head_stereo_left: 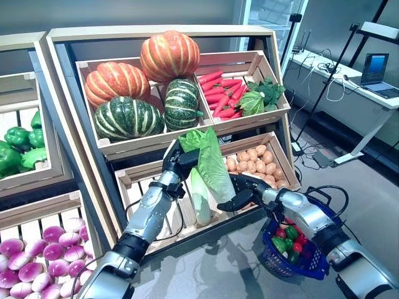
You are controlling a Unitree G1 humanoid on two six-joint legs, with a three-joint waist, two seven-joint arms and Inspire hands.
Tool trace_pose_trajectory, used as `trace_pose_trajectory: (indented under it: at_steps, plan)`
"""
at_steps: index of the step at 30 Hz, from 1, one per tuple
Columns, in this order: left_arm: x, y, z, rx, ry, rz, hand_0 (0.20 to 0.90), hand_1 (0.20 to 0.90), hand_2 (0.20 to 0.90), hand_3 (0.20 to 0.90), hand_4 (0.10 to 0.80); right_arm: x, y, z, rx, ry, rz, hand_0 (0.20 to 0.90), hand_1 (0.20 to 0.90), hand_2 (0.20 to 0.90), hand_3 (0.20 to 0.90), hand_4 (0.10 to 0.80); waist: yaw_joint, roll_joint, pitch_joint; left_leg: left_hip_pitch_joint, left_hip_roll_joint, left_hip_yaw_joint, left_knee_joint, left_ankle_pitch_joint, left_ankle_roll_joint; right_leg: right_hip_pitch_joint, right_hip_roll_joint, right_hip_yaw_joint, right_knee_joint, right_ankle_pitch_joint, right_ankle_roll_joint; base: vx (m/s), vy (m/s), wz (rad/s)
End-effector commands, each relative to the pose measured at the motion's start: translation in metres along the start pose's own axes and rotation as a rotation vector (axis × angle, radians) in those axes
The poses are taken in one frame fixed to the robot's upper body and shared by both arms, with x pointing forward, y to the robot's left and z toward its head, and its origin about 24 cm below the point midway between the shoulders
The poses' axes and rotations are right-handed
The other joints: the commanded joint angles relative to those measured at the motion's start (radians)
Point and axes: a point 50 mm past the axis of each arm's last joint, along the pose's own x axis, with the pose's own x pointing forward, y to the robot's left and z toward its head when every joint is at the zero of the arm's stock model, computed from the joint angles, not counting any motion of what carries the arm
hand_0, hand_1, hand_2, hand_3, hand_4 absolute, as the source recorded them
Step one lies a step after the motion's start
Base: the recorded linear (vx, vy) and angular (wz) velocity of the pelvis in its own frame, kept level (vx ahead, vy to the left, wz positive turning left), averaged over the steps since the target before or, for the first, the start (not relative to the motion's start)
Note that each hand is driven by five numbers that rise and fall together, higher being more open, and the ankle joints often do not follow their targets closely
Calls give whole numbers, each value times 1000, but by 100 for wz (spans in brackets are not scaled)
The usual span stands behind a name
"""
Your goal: Put vegetables into the basket
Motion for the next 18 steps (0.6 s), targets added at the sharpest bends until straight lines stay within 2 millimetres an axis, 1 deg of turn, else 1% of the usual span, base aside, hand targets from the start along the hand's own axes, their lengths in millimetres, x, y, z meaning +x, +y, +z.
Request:
trace_pose_trajectory:
  at_steps: [1,6,8,9,10,11,12,14,18]
  plan:
    - [24,-57,28,-44,-155,-278,300,300,300,300,400,26,4,83,35,-229,88,900,900,900,900,800,15,-5,-88,-34,-61,-2,-6,-88,74,15,8,-19,3,-87,-64,0,0,0]
    - [24,-67,20,-115,-133,-314,300,300,300,300,400,32,2,80,139,-214,67,900,900,900,900,800,22,-4,-90,-33,-62,-6,-6,-88,77,17,8,-20,3,-86,-67,0,0,0]
    - [24,-75,16,-181,-125,-327,300,300,300,300,400,36,1,80,242,-237,25,900,900,900,900,800,27,-3,-90,-30,-62,-9,-6,-89,79,20,7,-21,3,-86,-68,0,0,0]
    - [23,-77,15,-192,-126,-333,300,300,300,300,400,38,1,80,279,-248,9,811,811,811,811,740,29,-3,-89,-29,-62,-10,-6,-89,80,21,7,-22,3,-85,-68,17,-2,4]
    - [24,-78,15,-196,-126,-335,300,300,300,300,400,38,0,79,290,-250,5,811,811,811,811,740,29,-2,-89,-29,-62,-10,-6,-90,80,21,7,-22,3,-85,-67,17,-3,4]
    - [23,-81,14,-207,-124,-342,300,300,300,300,400,39,0,80,323,-265,-18,460,460,460,460,507,30,-2,-89,-28,-62,-10,-6,-90,81,21,7,-23,3,-85,-67,16,-2,4]
    - [23,-83,13,-215,-121,-348,300,300,300,300,400,40,-1,80,348,-277,-28,300,300,300,300,400,31,-1,-90,-28,-63,-12,-6,-91,81,21,7,-23,3,-85,-67,20,2,4]
    - [23,-88,11,-231,-112,-364,300,300,300,300,400,43,1,78,372,-273,-26,300,300,300,300,400,33,1,-89,-29,-64,-15,-6,-91,83,20,6,-23,3,-84,-67,15,7,6]
    - [22,-90,11,-231,-112,-367,300,300,300,300,400,44,2,72,357,-243,-39,300,300,300,300,400,35,2,-88,-28,-64,-16,-6,-92,83,22,5,-24,3,-85,-68,17,4,6]
